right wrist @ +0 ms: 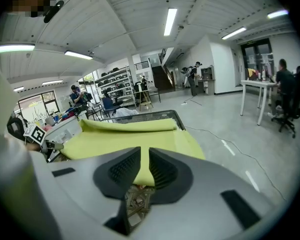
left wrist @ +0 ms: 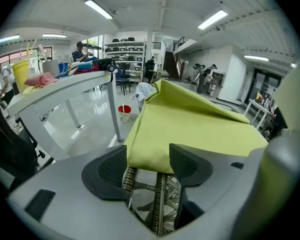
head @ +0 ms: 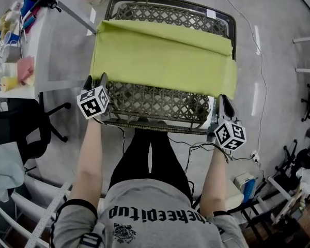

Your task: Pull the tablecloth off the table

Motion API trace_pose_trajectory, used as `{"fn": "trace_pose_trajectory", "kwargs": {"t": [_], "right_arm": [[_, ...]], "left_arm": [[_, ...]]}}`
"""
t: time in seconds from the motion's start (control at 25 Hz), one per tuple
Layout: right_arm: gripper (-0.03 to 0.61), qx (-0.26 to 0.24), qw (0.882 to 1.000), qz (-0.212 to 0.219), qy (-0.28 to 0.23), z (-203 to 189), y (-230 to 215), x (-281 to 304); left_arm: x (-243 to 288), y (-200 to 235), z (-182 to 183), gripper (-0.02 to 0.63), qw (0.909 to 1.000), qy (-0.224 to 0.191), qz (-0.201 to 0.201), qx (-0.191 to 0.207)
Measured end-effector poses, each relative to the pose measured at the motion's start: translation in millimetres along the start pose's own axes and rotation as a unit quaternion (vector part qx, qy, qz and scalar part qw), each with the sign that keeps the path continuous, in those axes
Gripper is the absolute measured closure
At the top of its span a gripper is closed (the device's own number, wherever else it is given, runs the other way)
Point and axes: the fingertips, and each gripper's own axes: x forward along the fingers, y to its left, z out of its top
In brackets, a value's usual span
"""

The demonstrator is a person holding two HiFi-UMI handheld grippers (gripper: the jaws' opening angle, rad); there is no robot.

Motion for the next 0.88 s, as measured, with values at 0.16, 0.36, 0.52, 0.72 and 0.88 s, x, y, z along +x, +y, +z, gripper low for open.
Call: {"fn": "trace_pose_trajectory", "kwargs": {"t": [0.16, 0.36, 0.52, 0.72, 0.88], "right_arm": [[0.522, 0.0, 1.0, -0.003, 0.002, 0.6, 0.5, 4.2], [0.522, 0.005, 1.0, -0.01, 0.001, 11.5, -18.3, -0.6], [0.522, 0.01, 1.0, -0.017, 0.003, 9.8, -24.4, -3.3], [0.485, 0.025, 0.999, -0.022, 0.013, -1.5, -23.2, -0.3], [0.459, 0.029, 0.998, -0.042, 0.021, -14.4, -24.1, 5.5]], "left_arm": [[13.9, 4.8, -10.1, 0.342, 0.9995, 0.032, 0.004, 0.005], [15.2, -16.8, -5.4, 0.345, 0.9989, 0.042, 0.014, 0.016], [12.1, -19.7, -4.4, 0.362, 0.998, 0.047, 0.02, 0.038], [6.0, -24.3, -6.0, 0.55, 0.9956, 0.051, 0.023, 0.075], [13.1, -15.3, -7.8, 0.561, 0.9969, 0.045, 0.02, 0.061]]}}
